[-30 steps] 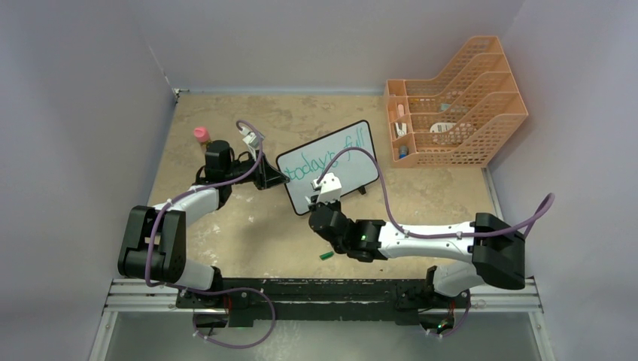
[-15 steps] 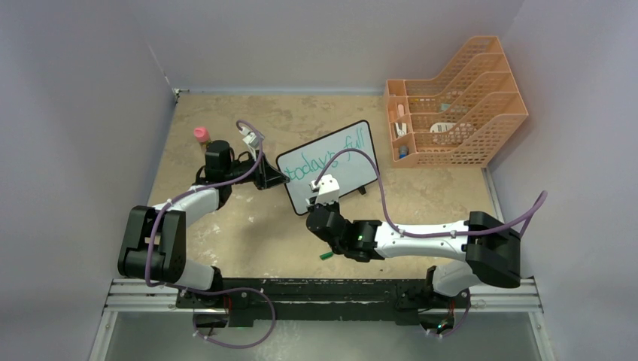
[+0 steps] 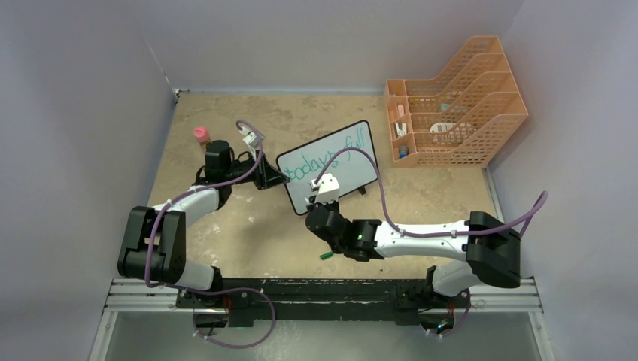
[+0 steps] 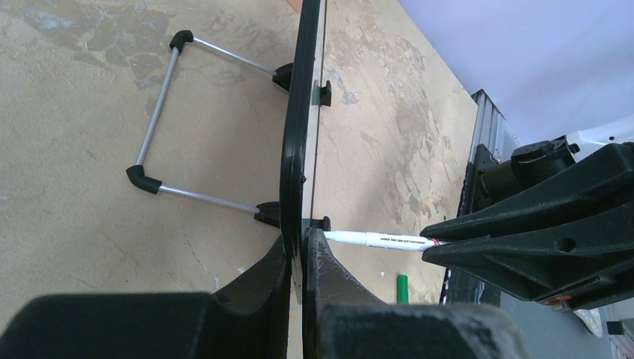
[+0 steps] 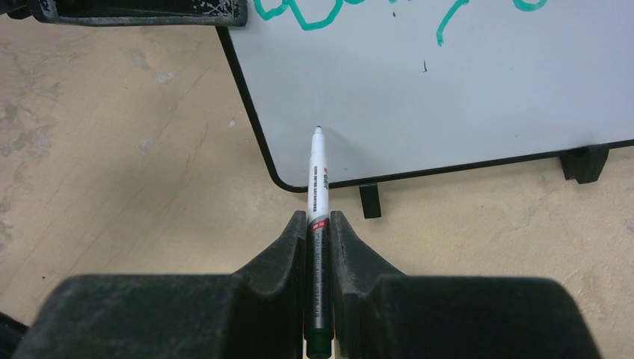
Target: Write a sentence on the whiteboard
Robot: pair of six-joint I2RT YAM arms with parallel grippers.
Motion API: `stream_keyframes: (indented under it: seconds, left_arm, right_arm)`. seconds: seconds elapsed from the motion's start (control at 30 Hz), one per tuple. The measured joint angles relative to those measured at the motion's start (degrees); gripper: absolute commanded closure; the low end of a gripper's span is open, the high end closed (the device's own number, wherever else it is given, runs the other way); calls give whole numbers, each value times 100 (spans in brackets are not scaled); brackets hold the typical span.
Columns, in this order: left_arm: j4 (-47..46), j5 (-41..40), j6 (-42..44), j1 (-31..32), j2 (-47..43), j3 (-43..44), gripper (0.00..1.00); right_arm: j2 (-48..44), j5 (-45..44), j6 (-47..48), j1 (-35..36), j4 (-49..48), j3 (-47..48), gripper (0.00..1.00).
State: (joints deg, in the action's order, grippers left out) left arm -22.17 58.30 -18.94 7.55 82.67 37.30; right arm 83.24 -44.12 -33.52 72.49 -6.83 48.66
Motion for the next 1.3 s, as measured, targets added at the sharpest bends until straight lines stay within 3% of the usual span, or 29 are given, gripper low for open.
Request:
stream_keyframes:
  seconds: [1.3]
  left_arm:
    - [2,-2,0,2,-42,0,100]
  right_arm:
    - [240,-306,0,0,-33,223,100]
